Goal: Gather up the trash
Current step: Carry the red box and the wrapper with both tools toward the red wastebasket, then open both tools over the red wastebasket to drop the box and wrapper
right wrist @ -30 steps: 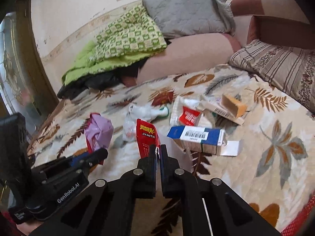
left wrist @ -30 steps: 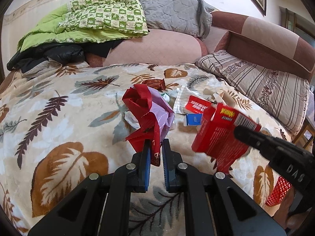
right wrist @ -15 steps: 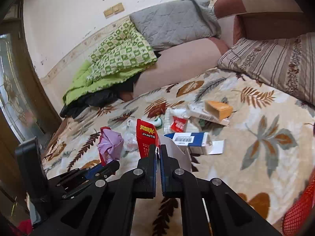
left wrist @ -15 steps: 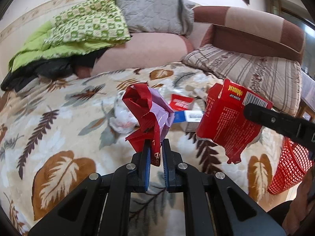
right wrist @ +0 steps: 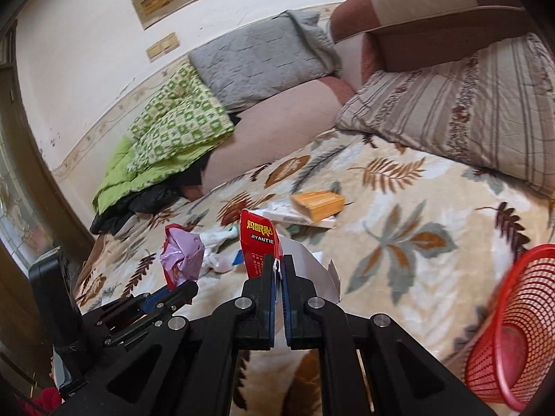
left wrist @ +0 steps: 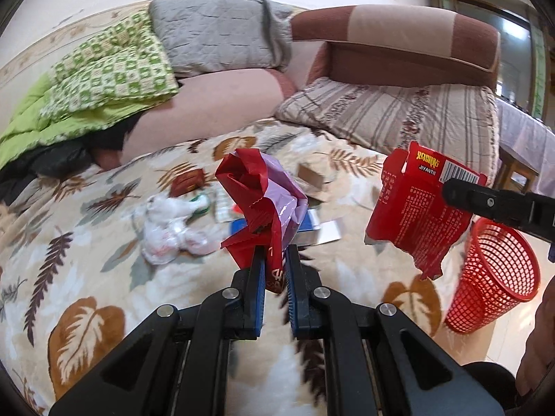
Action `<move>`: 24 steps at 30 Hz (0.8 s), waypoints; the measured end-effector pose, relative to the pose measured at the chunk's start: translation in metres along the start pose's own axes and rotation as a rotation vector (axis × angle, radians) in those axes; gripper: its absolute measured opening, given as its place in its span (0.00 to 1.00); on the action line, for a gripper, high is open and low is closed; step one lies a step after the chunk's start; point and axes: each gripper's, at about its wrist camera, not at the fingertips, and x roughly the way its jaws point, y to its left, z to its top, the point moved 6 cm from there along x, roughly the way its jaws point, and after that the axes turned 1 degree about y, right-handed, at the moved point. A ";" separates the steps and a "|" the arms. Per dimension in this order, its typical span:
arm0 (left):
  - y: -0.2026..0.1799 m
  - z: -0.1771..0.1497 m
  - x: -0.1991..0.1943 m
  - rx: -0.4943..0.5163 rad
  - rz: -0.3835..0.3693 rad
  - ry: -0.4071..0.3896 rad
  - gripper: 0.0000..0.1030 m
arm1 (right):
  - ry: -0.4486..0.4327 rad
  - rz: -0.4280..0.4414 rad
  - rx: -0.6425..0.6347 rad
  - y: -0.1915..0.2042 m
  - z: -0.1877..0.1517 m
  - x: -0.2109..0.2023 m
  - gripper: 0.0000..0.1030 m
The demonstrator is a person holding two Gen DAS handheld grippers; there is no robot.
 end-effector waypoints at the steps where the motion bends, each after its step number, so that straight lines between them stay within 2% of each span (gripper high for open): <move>1: -0.007 0.002 0.001 0.009 -0.013 0.002 0.10 | -0.010 -0.008 0.007 -0.006 0.003 -0.006 0.04; 4: -0.024 0.006 0.003 0.035 -0.049 0.008 0.10 | -0.034 -0.036 0.022 -0.023 0.010 -0.022 0.04; 9: -0.074 0.016 0.002 0.114 -0.160 0.020 0.10 | -0.088 -0.117 0.070 -0.070 0.017 -0.066 0.04; 13: -0.129 0.025 0.002 0.182 -0.269 0.028 0.10 | -0.133 -0.220 0.150 -0.126 0.012 -0.114 0.04; 18: -0.211 0.032 0.011 0.246 -0.443 0.084 0.10 | -0.172 -0.333 0.250 -0.191 0.006 -0.161 0.04; 20: -0.242 0.031 0.014 0.261 -0.510 0.117 0.10 | -0.189 -0.365 0.294 -0.215 0.003 -0.175 0.04; 24: -0.299 0.026 0.026 0.294 -0.597 0.184 0.10 | -0.178 -0.397 0.333 -0.242 -0.003 -0.182 0.04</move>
